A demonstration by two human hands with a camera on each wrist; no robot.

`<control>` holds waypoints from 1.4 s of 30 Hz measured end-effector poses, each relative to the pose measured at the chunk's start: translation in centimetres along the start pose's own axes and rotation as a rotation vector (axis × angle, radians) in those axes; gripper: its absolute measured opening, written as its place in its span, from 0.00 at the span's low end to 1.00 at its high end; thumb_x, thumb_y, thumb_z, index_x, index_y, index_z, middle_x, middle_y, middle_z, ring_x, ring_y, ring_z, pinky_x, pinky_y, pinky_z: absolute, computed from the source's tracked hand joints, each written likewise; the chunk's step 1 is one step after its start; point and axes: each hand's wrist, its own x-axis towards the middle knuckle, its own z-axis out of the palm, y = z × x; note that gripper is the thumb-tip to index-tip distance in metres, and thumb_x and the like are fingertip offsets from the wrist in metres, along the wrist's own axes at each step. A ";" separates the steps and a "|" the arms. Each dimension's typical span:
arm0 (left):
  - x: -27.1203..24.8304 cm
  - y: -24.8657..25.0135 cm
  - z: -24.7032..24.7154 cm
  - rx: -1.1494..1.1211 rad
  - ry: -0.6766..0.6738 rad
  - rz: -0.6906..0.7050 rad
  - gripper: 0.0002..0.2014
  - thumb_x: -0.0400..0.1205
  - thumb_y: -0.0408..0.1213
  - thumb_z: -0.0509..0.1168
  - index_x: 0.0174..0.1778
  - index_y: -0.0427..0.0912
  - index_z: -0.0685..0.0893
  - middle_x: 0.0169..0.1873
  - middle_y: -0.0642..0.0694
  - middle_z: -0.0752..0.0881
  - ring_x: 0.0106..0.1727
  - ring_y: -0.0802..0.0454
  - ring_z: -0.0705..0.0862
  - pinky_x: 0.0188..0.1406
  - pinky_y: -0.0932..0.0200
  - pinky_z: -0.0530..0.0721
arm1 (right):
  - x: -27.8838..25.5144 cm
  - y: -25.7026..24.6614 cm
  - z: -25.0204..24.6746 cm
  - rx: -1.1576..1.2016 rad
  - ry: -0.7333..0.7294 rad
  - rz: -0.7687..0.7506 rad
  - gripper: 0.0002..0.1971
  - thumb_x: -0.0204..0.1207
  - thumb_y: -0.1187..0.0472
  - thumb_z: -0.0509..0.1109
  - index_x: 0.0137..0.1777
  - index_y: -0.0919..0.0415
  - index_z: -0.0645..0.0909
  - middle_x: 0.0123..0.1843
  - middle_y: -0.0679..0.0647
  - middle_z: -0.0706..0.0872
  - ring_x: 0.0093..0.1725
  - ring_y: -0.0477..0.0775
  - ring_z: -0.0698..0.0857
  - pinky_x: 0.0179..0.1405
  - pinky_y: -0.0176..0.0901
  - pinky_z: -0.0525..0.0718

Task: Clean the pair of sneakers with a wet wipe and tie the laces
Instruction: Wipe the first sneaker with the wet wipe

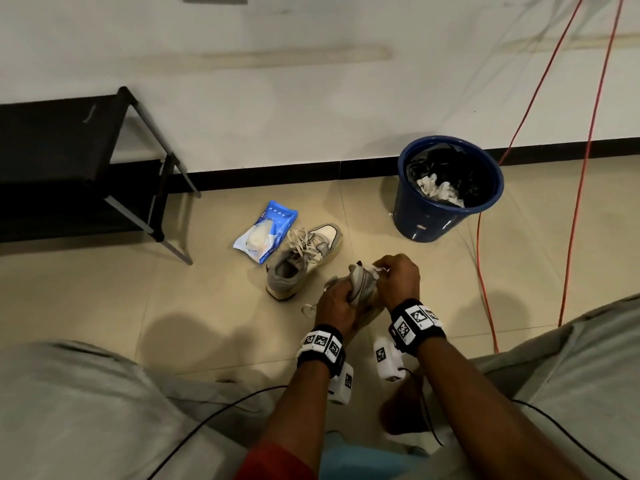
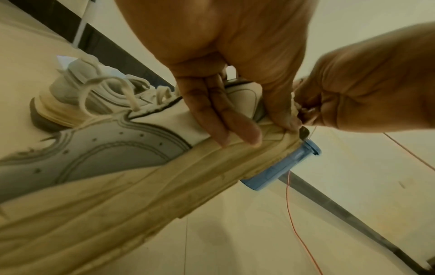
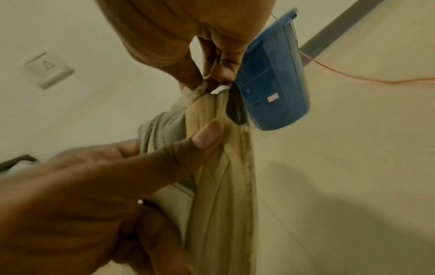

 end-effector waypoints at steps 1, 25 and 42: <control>0.0 0.2 0.2 0.004 -0.011 0.009 0.12 0.73 0.47 0.77 0.50 0.50 0.88 0.41 0.58 0.84 0.47 0.53 0.85 0.44 0.65 0.78 | -0.2 -0.1 -0.1 0.008 0.003 -0.013 0.07 0.71 0.66 0.73 0.48 0.60 0.89 0.48 0.60 0.87 0.48 0.62 0.85 0.46 0.42 0.78; 1.9 0.4 -1.1 -0.028 -0.121 0.108 0.23 0.72 0.62 0.76 0.58 0.53 0.89 0.48 0.57 0.90 0.46 0.61 0.88 0.41 0.60 0.90 | -1.4 2.1 -0.9 0.126 0.119 0.087 0.06 0.70 0.70 0.72 0.47 0.64 0.83 0.49 0.60 0.82 0.45 0.58 0.81 0.41 0.39 0.74; 9.3 -1.1 3.4 0.538 -0.614 0.232 0.13 0.72 0.29 0.75 0.53 0.36 0.89 0.64 0.39 0.84 0.57 0.36 0.85 0.55 0.44 0.85 | -1.0 9.2 6.4 0.388 -0.074 0.686 0.15 0.74 0.53 0.66 0.53 0.64 0.80 0.51 0.68 0.86 0.52 0.70 0.84 0.50 0.51 0.81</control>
